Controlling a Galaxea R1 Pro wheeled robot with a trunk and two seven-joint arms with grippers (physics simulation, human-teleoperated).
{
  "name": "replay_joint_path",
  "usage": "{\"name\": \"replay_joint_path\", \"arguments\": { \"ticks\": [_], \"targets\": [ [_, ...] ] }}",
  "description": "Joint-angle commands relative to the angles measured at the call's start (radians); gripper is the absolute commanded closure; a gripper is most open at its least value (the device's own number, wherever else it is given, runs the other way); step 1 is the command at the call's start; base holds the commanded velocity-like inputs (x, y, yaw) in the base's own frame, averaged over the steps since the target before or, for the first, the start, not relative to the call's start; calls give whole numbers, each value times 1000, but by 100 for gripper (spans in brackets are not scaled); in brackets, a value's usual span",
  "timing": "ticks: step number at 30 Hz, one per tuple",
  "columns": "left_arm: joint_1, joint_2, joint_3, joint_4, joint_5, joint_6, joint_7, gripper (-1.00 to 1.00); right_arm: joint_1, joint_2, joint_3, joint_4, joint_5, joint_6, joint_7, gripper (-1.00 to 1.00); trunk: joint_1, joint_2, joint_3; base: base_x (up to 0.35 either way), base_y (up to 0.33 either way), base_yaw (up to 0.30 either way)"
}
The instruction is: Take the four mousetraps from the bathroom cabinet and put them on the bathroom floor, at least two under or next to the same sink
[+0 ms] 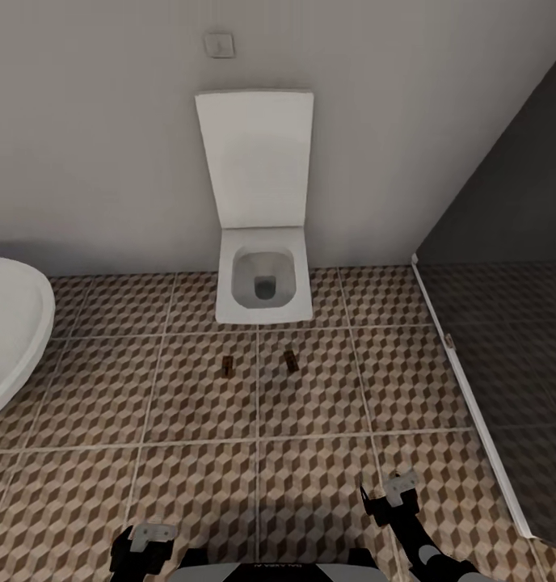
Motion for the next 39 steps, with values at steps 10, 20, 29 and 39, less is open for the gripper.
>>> {"name": "replay_joint_path", "arguments": {
  "ticks": [10, 20, 29, 39],
  "targets": [
    [14, 4, -9, 3, 4, -6, 3, -100, 27, 0, 6, 1, 5, -9, -10, -100, -38, 70, 47, 0, 0, 0],
    [17, 6, -9, 3, 4, -5, 3, -100, 29, -1, 5, 0, 6, -9, -11, -100, -77, 140, 95, 0, 0, 0],
    [17, 7, -9, 3, 4, -5, 3, -100, 29, -1, 5, 1, 6, -9, -12, -100, -111, 203, 137, 0, 0, 0],
    [19, 7, -9, 3, 4, -6, 3, -100, 29, -1, 5, 1, 6, -9, -13, -100, -150, 273, 185, 0, 0, 0]
  ]
}}
